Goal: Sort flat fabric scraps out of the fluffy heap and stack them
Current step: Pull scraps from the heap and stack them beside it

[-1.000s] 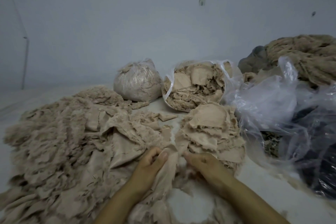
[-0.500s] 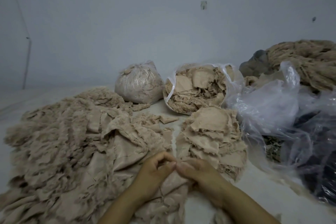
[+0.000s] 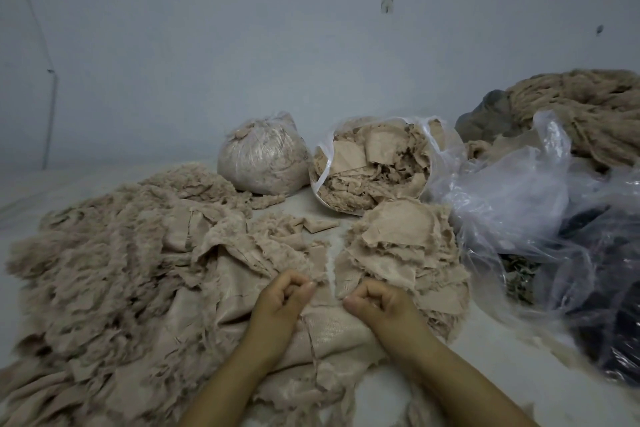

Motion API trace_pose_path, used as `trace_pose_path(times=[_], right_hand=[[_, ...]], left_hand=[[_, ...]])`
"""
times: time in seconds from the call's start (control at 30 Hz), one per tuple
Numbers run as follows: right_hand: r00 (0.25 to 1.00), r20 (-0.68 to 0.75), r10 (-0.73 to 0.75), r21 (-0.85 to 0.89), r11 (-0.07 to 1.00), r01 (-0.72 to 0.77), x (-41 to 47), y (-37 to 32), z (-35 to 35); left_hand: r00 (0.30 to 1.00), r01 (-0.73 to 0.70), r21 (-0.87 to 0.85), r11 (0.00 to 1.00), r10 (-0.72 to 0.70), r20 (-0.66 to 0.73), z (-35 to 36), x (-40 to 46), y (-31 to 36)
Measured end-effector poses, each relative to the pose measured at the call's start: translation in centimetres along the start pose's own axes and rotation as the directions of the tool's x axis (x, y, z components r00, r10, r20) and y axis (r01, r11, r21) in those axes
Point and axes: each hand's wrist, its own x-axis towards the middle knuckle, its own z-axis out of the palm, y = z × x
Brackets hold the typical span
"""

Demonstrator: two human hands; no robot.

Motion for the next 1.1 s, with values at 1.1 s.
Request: trace_pose_path(times=[1.1], right_hand=[[0.880, -0.473, -0.025, 0.132, 0.986, 0.099, 0.8, 1.7, -1.5]], left_hand=[[0.946, 0.167, 0.096, 0.981, -0.187, 0.267, -0.5, -0.8, 0.6]])
